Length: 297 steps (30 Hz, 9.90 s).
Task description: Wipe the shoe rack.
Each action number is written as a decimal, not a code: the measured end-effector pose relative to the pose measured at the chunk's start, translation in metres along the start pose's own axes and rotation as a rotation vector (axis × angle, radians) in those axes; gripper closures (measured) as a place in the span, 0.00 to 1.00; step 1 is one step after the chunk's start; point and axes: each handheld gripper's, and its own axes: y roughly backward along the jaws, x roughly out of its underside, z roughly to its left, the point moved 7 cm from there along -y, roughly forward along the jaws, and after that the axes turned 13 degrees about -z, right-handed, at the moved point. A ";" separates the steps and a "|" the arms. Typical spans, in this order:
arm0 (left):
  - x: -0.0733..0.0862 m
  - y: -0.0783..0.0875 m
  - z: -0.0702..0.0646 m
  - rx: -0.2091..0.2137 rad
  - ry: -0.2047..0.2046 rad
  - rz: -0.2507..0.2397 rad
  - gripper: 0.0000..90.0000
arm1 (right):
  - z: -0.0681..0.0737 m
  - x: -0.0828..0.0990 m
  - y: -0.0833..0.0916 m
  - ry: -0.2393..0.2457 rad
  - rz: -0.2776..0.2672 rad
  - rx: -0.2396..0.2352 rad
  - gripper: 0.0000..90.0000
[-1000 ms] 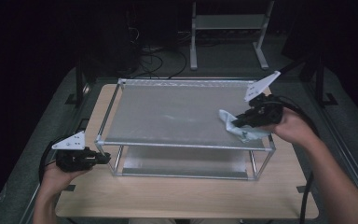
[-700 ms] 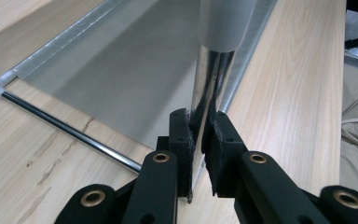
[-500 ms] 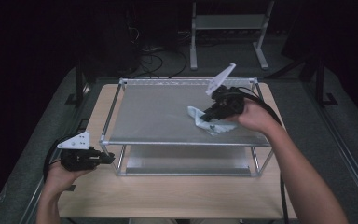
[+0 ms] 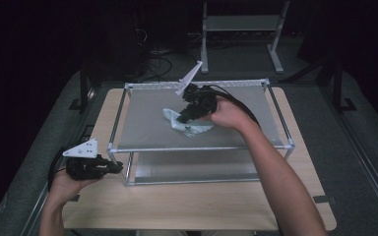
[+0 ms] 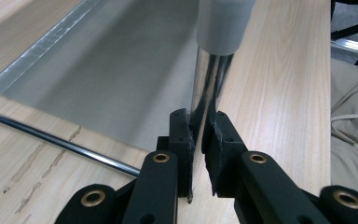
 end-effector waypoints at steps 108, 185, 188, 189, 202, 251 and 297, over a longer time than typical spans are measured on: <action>0.007 0.014 0.003 0.010 0.001 0.008 0.90 | 0.006 0.093 0.110 -0.129 0.006 0.093 0.92; 0.005 0.011 0.007 -0.003 0.013 -0.002 0.90 | 0.022 0.087 0.104 -0.104 -0.043 0.033 0.92; 0.006 0.012 0.008 -0.004 0.019 -0.003 0.90 | 0.026 0.083 0.099 -0.091 -0.045 0.020 0.92; 0.006 0.013 0.008 -0.003 0.020 -0.007 0.90 | 0.028 0.085 0.103 -0.098 -0.043 0.009 0.92; 0.006 0.015 0.010 -0.021 0.043 -0.007 0.89 | 0.037 0.111 0.133 -0.124 -0.036 0.040 0.92; -0.096 0.020 -0.010 0.017 -0.082 -0.118 0.84 | 0.039 0.083 0.092 -0.096 -0.096 0.025 0.92; -0.099 0.013 0.008 -0.032 -0.066 -0.076 0.79 | 0.041 0.103 0.118 -0.111 -0.067 0.020 0.93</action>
